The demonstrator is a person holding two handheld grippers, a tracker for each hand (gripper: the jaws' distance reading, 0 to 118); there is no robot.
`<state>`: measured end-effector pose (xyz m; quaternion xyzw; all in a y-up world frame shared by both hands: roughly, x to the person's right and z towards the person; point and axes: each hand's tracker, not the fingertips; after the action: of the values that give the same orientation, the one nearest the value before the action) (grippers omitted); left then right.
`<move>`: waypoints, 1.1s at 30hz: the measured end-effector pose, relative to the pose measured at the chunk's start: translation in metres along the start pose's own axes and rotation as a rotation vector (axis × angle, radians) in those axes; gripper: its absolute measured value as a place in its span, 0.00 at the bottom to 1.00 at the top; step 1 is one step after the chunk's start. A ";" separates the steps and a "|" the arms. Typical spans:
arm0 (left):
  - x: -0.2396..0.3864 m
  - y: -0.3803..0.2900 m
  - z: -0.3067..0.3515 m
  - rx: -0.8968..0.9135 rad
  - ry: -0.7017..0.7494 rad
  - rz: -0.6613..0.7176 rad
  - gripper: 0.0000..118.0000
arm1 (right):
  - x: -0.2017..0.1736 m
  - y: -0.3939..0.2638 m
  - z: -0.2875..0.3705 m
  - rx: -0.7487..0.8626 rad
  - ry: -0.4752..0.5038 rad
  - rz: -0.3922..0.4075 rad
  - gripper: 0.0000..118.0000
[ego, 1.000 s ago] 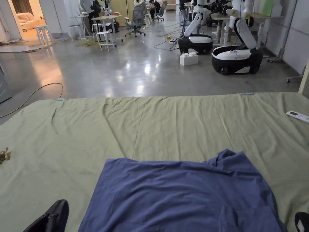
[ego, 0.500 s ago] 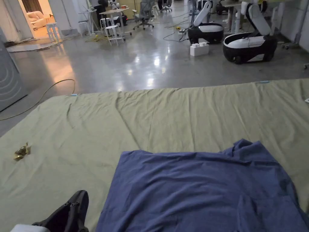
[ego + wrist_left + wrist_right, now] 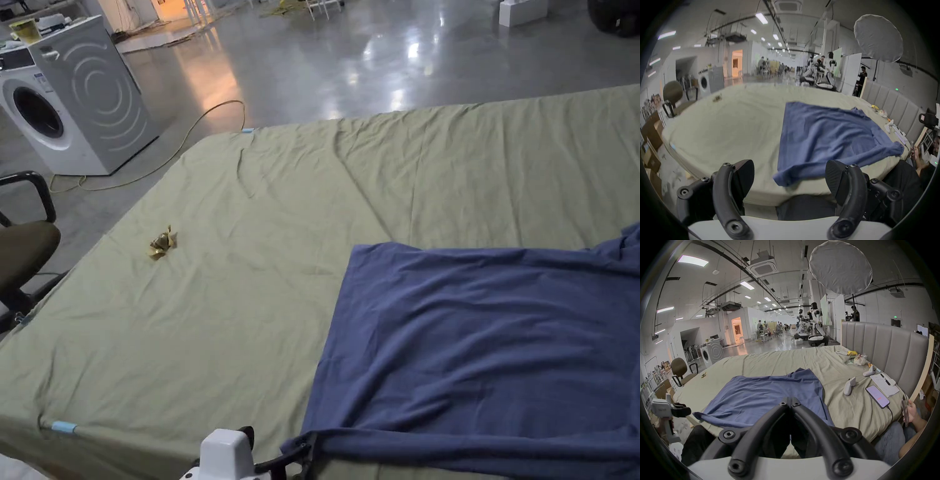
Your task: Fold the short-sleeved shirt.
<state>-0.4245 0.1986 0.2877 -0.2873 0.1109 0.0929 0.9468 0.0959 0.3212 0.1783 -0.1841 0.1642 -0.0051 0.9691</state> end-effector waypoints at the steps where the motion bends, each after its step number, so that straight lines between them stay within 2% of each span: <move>1: -0.001 -0.002 -0.009 -0.026 0.012 -0.003 0.76 | 0.000 -0.001 0.000 -0.003 -0.002 0.002 0.00; 4: -0.007 -0.008 -0.033 -0.075 0.000 0.001 0.70 | 0.002 -0.002 0.001 -0.011 -0.010 0.004 0.00; 5: -0.010 -0.009 -0.039 -0.082 0.003 -0.008 0.65 | 0.003 -0.003 0.002 -0.014 -0.011 0.002 0.00; 6: -0.011 -0.010 -0.046 -0.102 0.005 -0.001 0.56 | 0.005 -0.004 0.002 -0.018 -0.013 -0.001 0.00; 8: -0.016 -0.012 -0.057 -0.133 0.007 -0.005 0.29 | 0.008 -0.006 0.004 -0.021 -0.022 -0.006 0.00; 9: -0.017 -0.013 -0.063 -0.151 0.009 -0.018 0.20 | 0.010 -0.006 0.004 -0.025 -0.026 -0.010 0.00; 10: -0.017 -0.015 -0.069 -0.198 0.005 -0.023 0.17 | 0.012 -0.007 0.005 -0.029 -0.030 -0.015 0.00; 12: -0.012 -0.015 -0.068 -0.176 -0.015 -0.033 0.08 | 0.012 -0.008 0.008 -0.032 -0.038 -0.024 0.00; 16: -0.006 -0.008 -0.074 -0.221 -0.005 -0.049 0.07 | 0.021 -0.012 0.009 -0.046 -0.065 -0.025 0.00; 19: 0.002 -0.005 -0.077 -0.266 0.018 -0.139 0.07 | 0.034 -0.018 0.001 -0.089 -0.103 0.006 0.03; 20: 0.006 -0.003 -0.078 -0.274 0.024 -0.153 0.07 | 0.041 -0.022 -0.005 -0.121 -0.115 0.028 0.24; 23: 0.010 -0.002 -0.083 -0.296 0.017 -0.137 0.07 | 0.068 -0.045 -0.035 -0.273 -0.174 0.014 0.51; 24: 0.009 -0.002 -0.083 -0.298 0.018 -0.136 0.07 | 0.077 -0.054 -0.047 -0.329 -0.177 0.008 0.70; 25: 0.009 -0.002 -0.083 -0.299 0.018 -0.138 0.07 | 0.083 -0.062 -0.056 -0.364 -0.154 0.031 0.75; 27: 0.009 -0.002 -0.081 -0.297 0.015 -0.136 0.07 | 0.092 -0.074 -0.073 -0.432 -0.134 0.062 0.70; 30: 0.008 0.000 -0.082 -0.305 0.013 -0.122 0.07 | 0.095 -0.083 -0.099 -0.489 -0.080 0.098 0.70; 32: 0.006 -0.001 -0.084 -0.308 0.014 -0.119 0.07 | 0.097 -0.086 -0.116 -0.507 -0.087 0.080 0.68; 33: 0.006 -0.001 -0.084 -0.310 0.014 -0.118 0.07 | 0.101 -0.087 -0.123 -0.520 -0.070 0.050 0.62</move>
<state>-0.4319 0.1511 0.2188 -0.4366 0.0847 0.0512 0.8942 0.1560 0.1896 0.0693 -0.4231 0.1310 0.0675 0.8940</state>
